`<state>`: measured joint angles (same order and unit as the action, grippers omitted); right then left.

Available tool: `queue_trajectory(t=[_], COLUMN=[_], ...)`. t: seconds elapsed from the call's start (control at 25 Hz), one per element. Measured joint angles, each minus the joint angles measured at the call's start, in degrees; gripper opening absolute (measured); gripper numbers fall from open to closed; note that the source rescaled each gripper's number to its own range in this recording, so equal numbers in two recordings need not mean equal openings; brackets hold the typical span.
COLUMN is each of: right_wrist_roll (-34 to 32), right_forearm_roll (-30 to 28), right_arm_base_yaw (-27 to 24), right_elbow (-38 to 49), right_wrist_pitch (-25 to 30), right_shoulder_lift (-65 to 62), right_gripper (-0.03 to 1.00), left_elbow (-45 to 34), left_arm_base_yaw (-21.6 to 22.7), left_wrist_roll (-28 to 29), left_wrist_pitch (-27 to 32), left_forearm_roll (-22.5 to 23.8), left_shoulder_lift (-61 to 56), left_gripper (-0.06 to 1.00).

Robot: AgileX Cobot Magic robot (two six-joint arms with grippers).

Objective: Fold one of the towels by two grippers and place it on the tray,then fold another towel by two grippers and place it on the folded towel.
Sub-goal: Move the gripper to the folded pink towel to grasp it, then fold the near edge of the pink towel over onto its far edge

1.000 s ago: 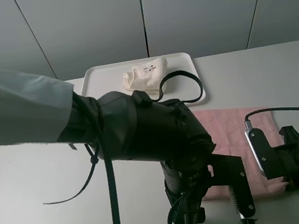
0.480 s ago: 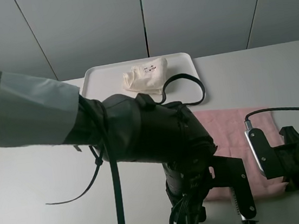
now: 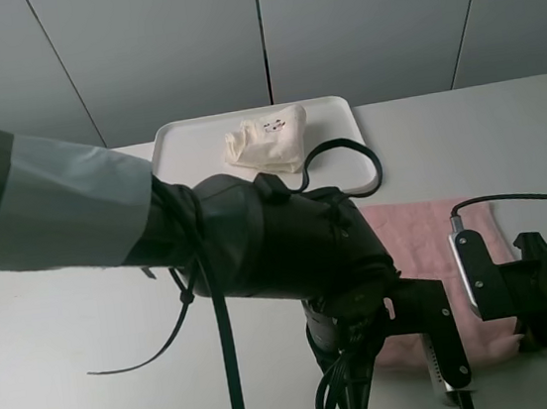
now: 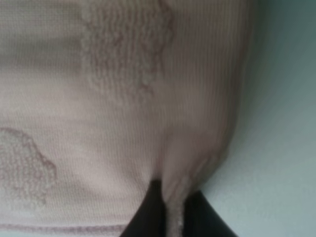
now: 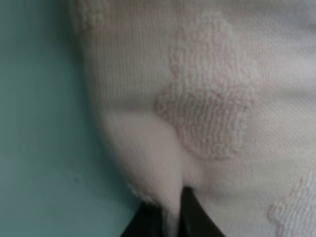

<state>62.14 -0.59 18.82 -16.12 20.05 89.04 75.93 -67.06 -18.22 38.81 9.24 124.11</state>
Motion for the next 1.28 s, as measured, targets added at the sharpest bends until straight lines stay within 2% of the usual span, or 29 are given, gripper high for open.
queue_trajectory(t=[0.12, 0.28, 0.44, 0.64, 0.8, 0.92, 1.04, 1.28], right_wrist_roll=[0.0, -1.35, -8.45, -18.35, -24.32, -29.35, -34.78, -46.87], right_forearm_roll=[3.22, 4.96, 5.72, 5.85, 5.85, 5.85, 4.57, -3.34], right_arm_base_yaw=[0.0, 0.0, 0.0, 0.0, 0.0, 0.0, 0.0, 0.0], right_elbow=[0.22, 0.61, 0.74, 0.74, -0.36, -1.41, -1.51, -1.64], right_wrist_pitch=[0.16, 3.46, 7.38, 8.06, 8.41, 8.45, 7.67, 6.71], right_shoulder_lift=[-1.73, -7.66, -15.21, -24.49, -29.23, -30.21, -30.32, -30.32], right_gripper=[0.0, 0.0, 0.0, 0.0, 0.0, 0.0, 0.0, 0.0], left_elbow=[0.13, 0.13, 0.13, 0.13, 0.13, 0.13, 0.13, 0.13], left_arm_base_yaw=[0.0, 0.0, 0.0, 0.25, 2.62, 5.09, 6.73, 8.12], left_wrist_roll=[1.46, 3.63, 8.11, 12.82, 18.22, 20.24, 20.76, 21.05], left_wrist_pitch=[0.51, 1.25, 1.64, 1.33, -1.79, -3.89, -4.52, -6.55], left_forearm_roll=[0.13, 0.73, 2.84, 4.56, 4.14, 3.39, 2.79, 1.76], left_shoulder_lift=[0.0, -1.43, -4.09, -6.73, -8.9, -10.17, -10.62, -10.73], left_gripper=[0.01, 0.01, 0.01, 0.01, 0.01, 0.01, 0.01, 0.01])
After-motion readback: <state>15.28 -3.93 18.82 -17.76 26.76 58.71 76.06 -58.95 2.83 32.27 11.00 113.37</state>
